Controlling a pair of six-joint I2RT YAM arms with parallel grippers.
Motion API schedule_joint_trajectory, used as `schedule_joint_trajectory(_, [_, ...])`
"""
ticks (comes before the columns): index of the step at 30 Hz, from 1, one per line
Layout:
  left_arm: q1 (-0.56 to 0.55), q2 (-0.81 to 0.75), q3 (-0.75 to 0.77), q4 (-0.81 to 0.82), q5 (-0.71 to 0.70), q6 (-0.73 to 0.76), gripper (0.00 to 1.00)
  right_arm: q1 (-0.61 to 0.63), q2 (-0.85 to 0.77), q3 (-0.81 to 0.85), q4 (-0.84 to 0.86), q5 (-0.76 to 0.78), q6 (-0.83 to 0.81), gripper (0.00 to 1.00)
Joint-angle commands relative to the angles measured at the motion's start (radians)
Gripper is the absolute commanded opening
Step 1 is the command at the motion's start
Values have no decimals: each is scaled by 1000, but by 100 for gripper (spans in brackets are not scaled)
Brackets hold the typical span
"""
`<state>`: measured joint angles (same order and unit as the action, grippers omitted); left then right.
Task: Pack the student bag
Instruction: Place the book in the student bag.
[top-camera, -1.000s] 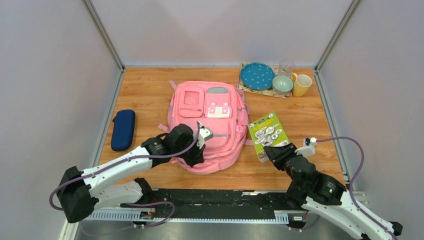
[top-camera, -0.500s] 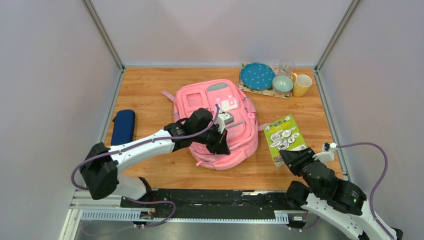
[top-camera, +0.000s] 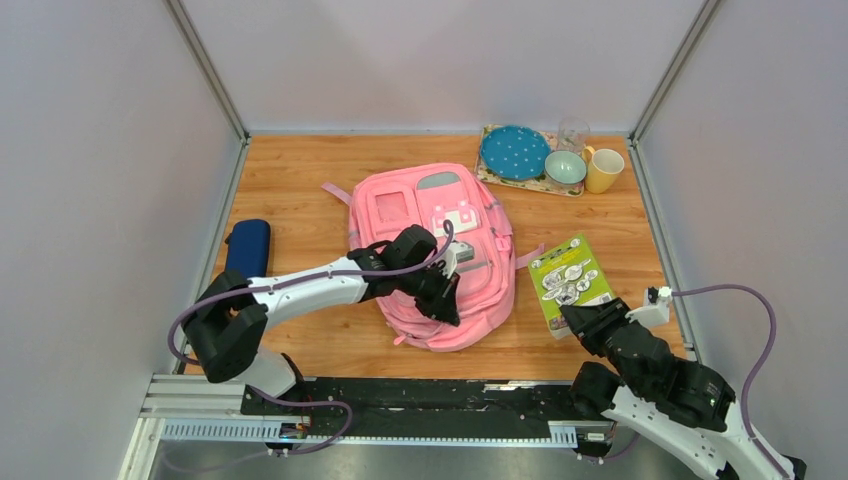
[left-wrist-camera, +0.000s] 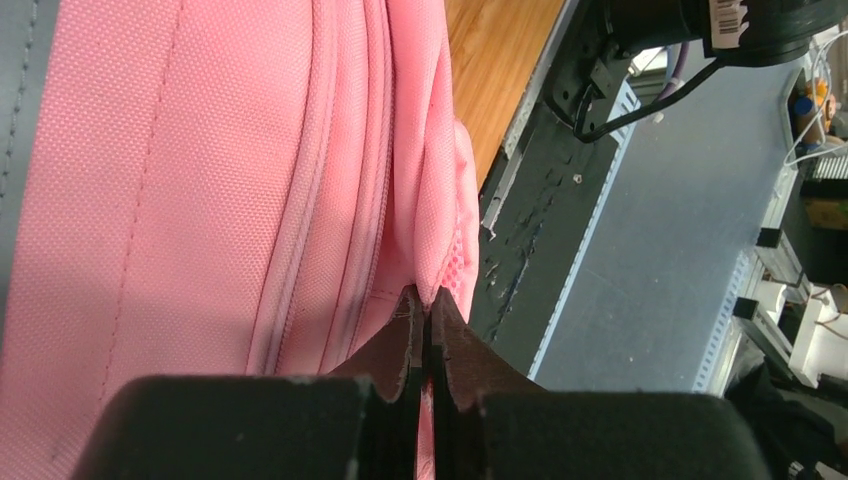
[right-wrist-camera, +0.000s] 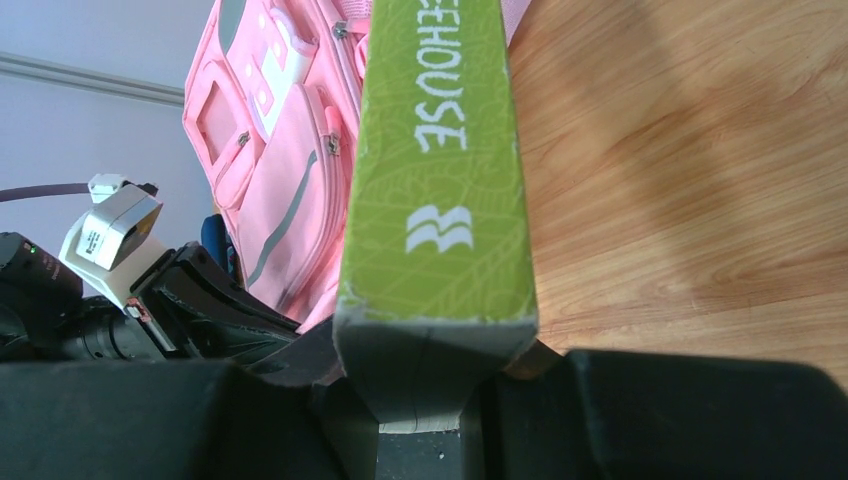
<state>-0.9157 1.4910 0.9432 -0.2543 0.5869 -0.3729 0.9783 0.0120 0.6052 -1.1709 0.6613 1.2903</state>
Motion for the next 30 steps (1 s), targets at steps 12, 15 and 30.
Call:
schedule_joint_trajectory(12, [-38,22,-21,41,27,11,28,-1,-50,53,70,41,18,0])
schedule_joint_trajectory(15, [-43,26,-20,38,19,17,26,0,-50,51,70,40,20,0])
schedule_joint_trajectory(30, [-135,37,20,-51,-217,120,33,0,-50,48,71,41,23,0])
